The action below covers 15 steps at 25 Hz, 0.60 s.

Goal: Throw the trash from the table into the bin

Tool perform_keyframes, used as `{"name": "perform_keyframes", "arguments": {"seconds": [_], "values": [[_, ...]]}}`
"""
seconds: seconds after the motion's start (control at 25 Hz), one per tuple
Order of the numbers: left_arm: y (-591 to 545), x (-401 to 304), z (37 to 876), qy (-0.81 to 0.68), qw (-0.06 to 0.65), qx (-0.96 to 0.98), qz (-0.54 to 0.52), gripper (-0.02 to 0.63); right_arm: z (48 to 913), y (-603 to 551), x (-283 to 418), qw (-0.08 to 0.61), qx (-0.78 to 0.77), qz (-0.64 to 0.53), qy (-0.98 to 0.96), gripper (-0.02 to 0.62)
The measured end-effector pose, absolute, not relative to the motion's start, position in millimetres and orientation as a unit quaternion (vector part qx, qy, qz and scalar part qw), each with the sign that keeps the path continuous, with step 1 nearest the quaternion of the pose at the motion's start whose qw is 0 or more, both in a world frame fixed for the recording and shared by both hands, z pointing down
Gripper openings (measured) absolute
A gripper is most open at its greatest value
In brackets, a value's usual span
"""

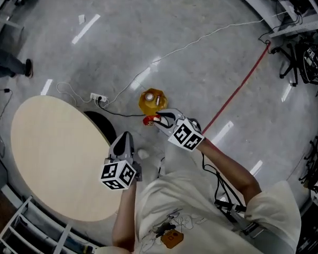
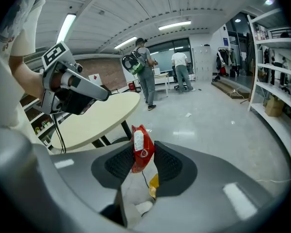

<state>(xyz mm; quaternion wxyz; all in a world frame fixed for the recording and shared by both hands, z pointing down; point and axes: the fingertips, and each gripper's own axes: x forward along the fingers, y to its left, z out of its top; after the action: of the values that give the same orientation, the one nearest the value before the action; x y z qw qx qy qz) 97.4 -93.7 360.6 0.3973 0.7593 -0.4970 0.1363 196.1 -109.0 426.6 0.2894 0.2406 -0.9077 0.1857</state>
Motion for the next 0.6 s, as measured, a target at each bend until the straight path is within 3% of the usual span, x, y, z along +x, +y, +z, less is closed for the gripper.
{"name": "perform_keyframes", "arguments": {"seconds": [0.6], "values": [[-93, 97, 502, -0.532, 0.466, 0.685, 0.173, 0.003, 590, -135, 197, 0.360, 0.188, 0.217, -0.888, 0.126]]}}
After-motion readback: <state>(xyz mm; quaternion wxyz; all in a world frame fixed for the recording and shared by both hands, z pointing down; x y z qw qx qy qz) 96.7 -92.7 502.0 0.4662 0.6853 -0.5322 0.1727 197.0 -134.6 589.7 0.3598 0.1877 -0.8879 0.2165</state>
